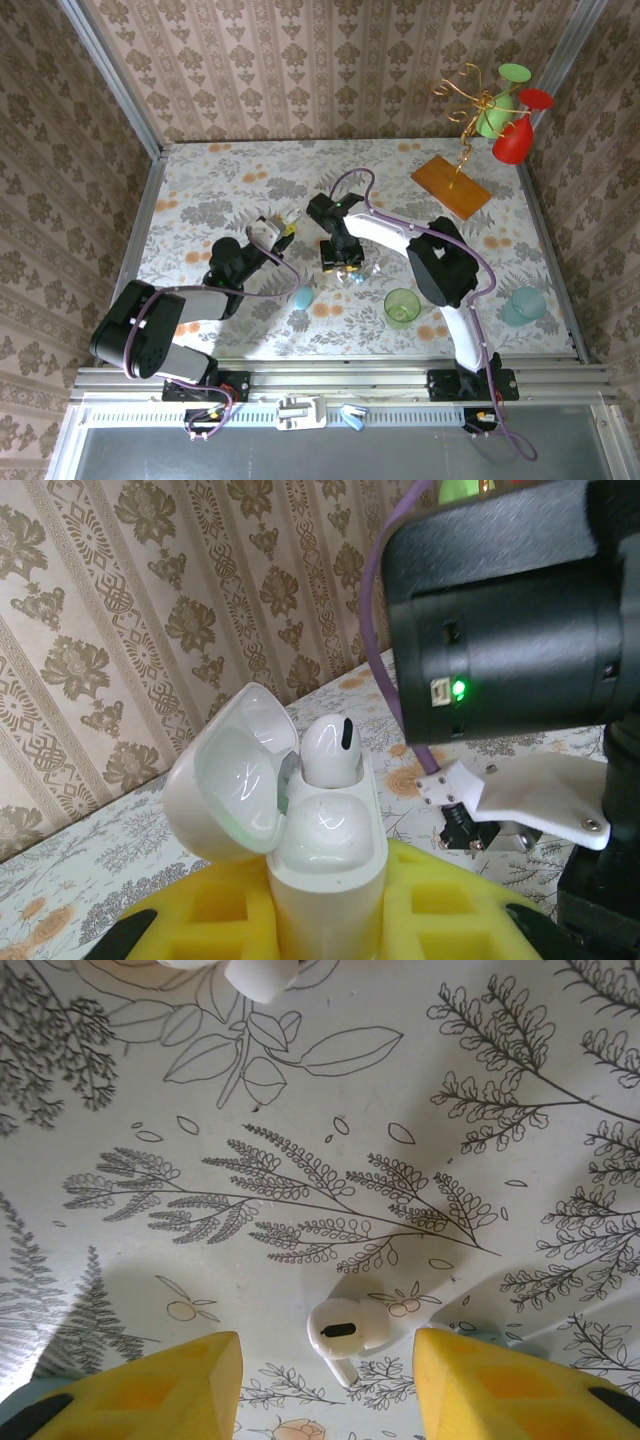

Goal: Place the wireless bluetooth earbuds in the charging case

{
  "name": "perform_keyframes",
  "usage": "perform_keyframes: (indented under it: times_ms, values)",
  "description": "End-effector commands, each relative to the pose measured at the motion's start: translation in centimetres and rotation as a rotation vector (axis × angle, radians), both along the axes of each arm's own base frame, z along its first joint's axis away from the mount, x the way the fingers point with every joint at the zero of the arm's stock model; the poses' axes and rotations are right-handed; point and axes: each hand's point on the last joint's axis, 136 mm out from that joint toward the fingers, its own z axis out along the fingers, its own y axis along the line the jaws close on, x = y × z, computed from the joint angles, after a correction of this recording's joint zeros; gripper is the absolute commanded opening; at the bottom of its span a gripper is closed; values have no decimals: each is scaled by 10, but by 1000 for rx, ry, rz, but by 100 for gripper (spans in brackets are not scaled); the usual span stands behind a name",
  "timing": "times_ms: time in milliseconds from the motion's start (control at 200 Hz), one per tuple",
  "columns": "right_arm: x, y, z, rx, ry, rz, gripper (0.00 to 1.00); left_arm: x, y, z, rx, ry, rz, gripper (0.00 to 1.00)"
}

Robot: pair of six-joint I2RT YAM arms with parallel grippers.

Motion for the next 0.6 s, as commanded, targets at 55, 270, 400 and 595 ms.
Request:
perform_keyframes:
  times_ms: [55,270,400,595]
  values:
    - [-12,-5,-6,-51,83,44,48,-4,0,12,-4,-65,-10,0]
    - [-13,-4,-11,-55,98,60,46,-4,0,13,-6,-67,-12,0]
    - [-12,-2,-15,-49,102,64,42,-4,0,14,-8,-66,-12,0]
    - [-12,-1,-20,-45,110,63,38,-3,-1,15,-8,-67,-16,0]
